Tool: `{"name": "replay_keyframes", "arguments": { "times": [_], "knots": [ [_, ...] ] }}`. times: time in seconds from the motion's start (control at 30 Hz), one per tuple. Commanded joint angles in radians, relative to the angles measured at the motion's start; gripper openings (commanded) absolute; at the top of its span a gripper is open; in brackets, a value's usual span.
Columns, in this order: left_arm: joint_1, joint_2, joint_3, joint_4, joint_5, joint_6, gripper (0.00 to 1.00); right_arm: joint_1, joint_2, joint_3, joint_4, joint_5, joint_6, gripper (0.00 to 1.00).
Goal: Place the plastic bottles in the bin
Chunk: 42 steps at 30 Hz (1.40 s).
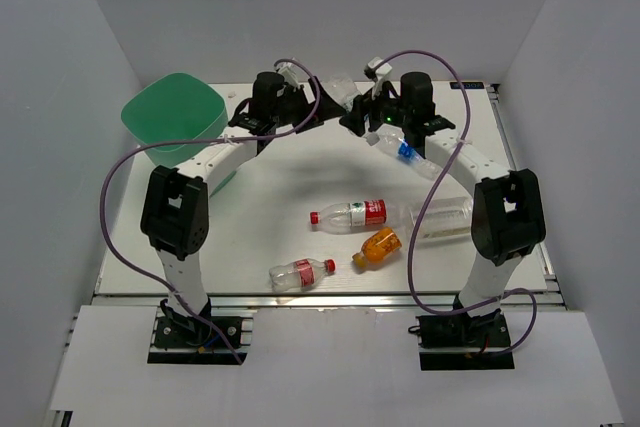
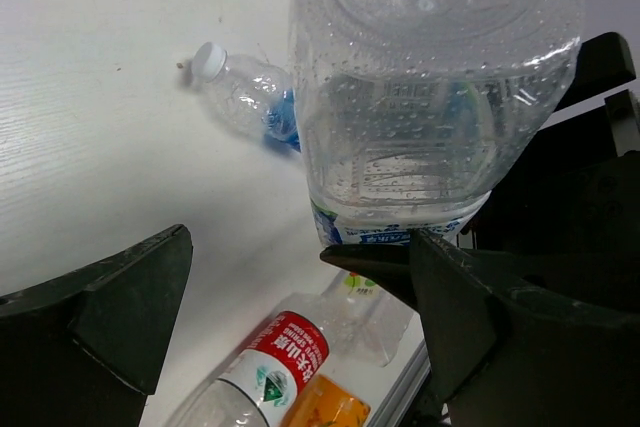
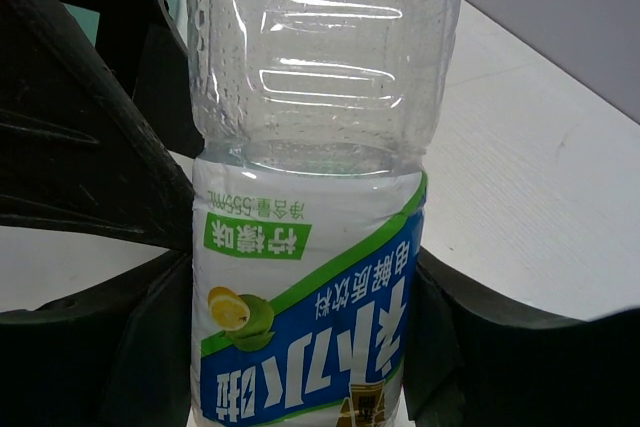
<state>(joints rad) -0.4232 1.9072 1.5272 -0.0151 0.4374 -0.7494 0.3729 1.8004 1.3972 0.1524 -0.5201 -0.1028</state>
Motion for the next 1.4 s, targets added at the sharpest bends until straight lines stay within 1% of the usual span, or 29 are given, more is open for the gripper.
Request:
{"name": "replay_keyframes", "arguments": {
  "times": [0.0, 0.03, 0.13, 0.17, 0.23, 0.27, 0.37, 0.4, 0.53, 0.67, 0.77, 0.9, 1.0, 1.03, 1.07, 1.1, 1.13, 1.17, 1.23, 1.3, 1.37],
  "knots": [
    [-0.020, -0.080, 0.010, 0.115, -0.129, -0.042, 0.98, 0.067, -0.036, -0.007, 0.084, -0.213, 0.080, 0.45],
    [-0.020, -0.071, 0.011, 0.130, -0.134, -0.042, 0.98, 0.073, -0.042, -0.009, 0.064, -0.216, 0.081, 0.45],
    [-0.022, -0.069, -0.002, 0.199, -0.080, -0.064, 0.98, 0.093, -0.035, 0.011, 0.021, -0.158, 0.095, 0.47],
    [-0.025, -0.074, -0.007, 0.222, -0.080, -0.064, 0.98, 0.093, -0.024, 0.019, 0.015, -0.161, 0.129, 0.46],
    [-0.026, -0.089, -0.024, 0.227, -0.103, -0.050, 0.98, 0.093, -0.015, 0.032, 0.007, -0.172, 0.152, 0.46],
    [-0.026, -0.102, -0.025, 0.225, -0.111, -0.047, 0.98, 0.095, -0.006, 0.048, 0.009, -0.167, 0.190, 0.46],
    [-0.028, -0.147, -0.047, 0.217, -0.141, -0.012, 0.98, 0.093, 0.016, 0.083, -0.033, -0.121, 0.228, 0.46],
    [-0.026, -0.161, -0.059, 0.216, -0.179, 0.007, 0.98, 0.092, 0.017, 0.100, -0.052, -0.118, 0.229, 0.45],
    [-0.028, -0.207, -0.078, 0.196, -0.267, 0.048, 0.98, 0.093, 0.001, 0.103, -0.060, -0.187, 0.230, 0.44],
    [-0.026, -0.214, -0.062, 0.191, -0.250, 0.068, 0.98, 0.093, -0.032, 0.095, -0.074, -0.179, 0.241, 0.44],
    [-0.028, -0.221, -0.059, 0.188, -0.238, 0.071, 0.98, 0.095, -0.042, 0.105, -0.106, -0.143, 0.233, 0.44],
    [-0.028, -0.182, -0.016, 0.133, -0.239, 0.073, 0.98, 0.104, -0.084, 0.059, -0.039, -0.259, 0.190, 0.44],
    [-0.028, -0.140, 0.010, 0.135, -0.223, 0.056, 0.98, 0.135, -0.099, 0.063, -0.096, -0.270, 0.091, 0.48],
    [-0.028, -0.134, 0.010, 0.144, -0.206, 0.055, 0.95, 0.141, -0.105, 0.063, -0.105, -0.238, 0.063, 0.52],
    [-0.028, -0.129, 0.008, 0.156, -0.172, 0.055, 0.86, 0.146, -0.107, 0.059, -0.109, -0.212, 0.060, 0.62],
    [-0.028, -0.132, 0.010, 0.162, -0.164, 0.051, 0.67, 0.146, -0.107, 0.057, -0.111, -0.193, 0.063, 0.69],
    [-0.026, -0.137, 0.013, 0.159, -0.164, 0.051, 0.55, 0.146, -0.108, 0.057, -0.109, -0.142, 0.064, 0.82],
    [-0.028, -0.155, 0.013, 0.153, -0.169, 0.058, 0.43, 0.146, -0.111, 0.054, -0.108, -0.111, 0.078, 0.89],
    [-0.028, -0.180, 0.011, 0.130, -0.198, 0.074, 0.24, 0.144, -0.122, 0.049, -0.096, -0.042, 0.089, 0.89],
    [-0.026, -0.229, -0.004, 0.118, -0.239, 0.099, 0.19, 0.144, -0.133, 0.034, -0.067, -0.015, 0.097, 0.89],
    [-0.026, -0.260, 0.004, 0.092, -0.299, 0.129, 0.18, 0.139, -0.157, 0.019, -0.056, -0.009, 0.120, 0.89]
  ]
}}
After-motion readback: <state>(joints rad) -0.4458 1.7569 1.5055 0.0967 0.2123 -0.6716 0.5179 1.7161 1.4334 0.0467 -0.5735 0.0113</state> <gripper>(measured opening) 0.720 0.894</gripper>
